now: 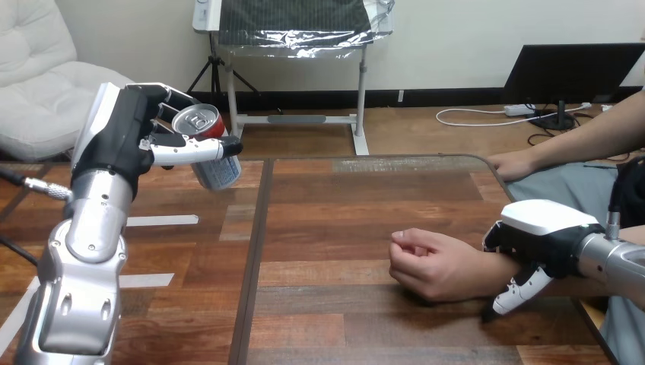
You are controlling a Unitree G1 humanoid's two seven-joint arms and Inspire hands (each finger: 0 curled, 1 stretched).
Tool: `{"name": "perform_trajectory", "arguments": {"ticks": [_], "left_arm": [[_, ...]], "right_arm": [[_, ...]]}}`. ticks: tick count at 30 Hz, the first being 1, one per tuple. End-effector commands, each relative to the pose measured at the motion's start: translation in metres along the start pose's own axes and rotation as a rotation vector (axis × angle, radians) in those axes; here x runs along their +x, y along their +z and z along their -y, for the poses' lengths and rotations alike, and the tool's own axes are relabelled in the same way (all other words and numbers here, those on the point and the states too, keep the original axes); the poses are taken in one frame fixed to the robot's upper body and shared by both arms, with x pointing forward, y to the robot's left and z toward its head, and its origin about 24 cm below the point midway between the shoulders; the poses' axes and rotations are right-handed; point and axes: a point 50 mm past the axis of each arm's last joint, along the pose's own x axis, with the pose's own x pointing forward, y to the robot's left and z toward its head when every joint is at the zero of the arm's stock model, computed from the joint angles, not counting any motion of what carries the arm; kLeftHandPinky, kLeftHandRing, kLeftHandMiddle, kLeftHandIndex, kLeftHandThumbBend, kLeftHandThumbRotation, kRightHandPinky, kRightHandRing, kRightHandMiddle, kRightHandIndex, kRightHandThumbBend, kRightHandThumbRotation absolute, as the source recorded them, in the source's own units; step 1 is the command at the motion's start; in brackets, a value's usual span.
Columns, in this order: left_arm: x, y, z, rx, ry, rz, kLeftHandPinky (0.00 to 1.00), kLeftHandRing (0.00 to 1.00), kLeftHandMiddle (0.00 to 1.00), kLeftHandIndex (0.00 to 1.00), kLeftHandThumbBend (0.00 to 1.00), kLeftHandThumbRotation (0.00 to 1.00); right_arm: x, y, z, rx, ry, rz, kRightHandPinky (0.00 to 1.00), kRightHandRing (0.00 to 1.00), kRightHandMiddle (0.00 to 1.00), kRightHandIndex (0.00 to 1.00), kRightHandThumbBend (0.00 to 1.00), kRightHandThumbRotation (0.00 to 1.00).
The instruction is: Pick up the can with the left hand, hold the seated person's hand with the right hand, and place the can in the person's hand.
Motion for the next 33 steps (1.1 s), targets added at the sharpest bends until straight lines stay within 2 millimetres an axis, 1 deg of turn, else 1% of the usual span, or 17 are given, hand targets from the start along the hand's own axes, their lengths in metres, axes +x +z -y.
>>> {"name": "perform_trajectory", "arguments": {"ticks": [1, 16, 27, 33], "left_arm": [[0.002, 0.027, -0.011, -0.004, 0.048, 0.114, 0.29, 0.38, 0.46, 0.5, 0.61, 0.0], [0.004, 0.024, -0.006, -0.016, 0.035, 0.101, 0.3, 0.38, 0.45, 0.5, 0.61, 0.0], [0.007, 0.023, 0.002, -0.018, -0.003, 0.102, 0.32, 0.38, 0.44, 0.5, 0.62, 0.0], [0.009, 0.021, 0.009, -0.041, -0.041, 0.109, 0.32, 0.39, 0.46, 0.51, 0.61, 0.0]], "right_arm": [[0.008, 0.02, -0.037, 0.063, 0.075, 0.071, 0.26, 0.33, 0.42, 0.46, 0.8, 0.39], [0.01, 0.025, -0.031, 0.081, -0.01, 0.111, 0.26, 0.33, 0.39, 0.39, 0.74, 0.4], [0.011, 0.026, -0.022, 0.122, -0.07, 0.118, 0.23, 0.3, 0.36, 0.36, 0.73, 0.38], [0.011, 0.027, -0.013, 0.138, -0.103, 0.131, 0.23, 0.3, 0.36, 0.36, 0.74, 0.38]]}}
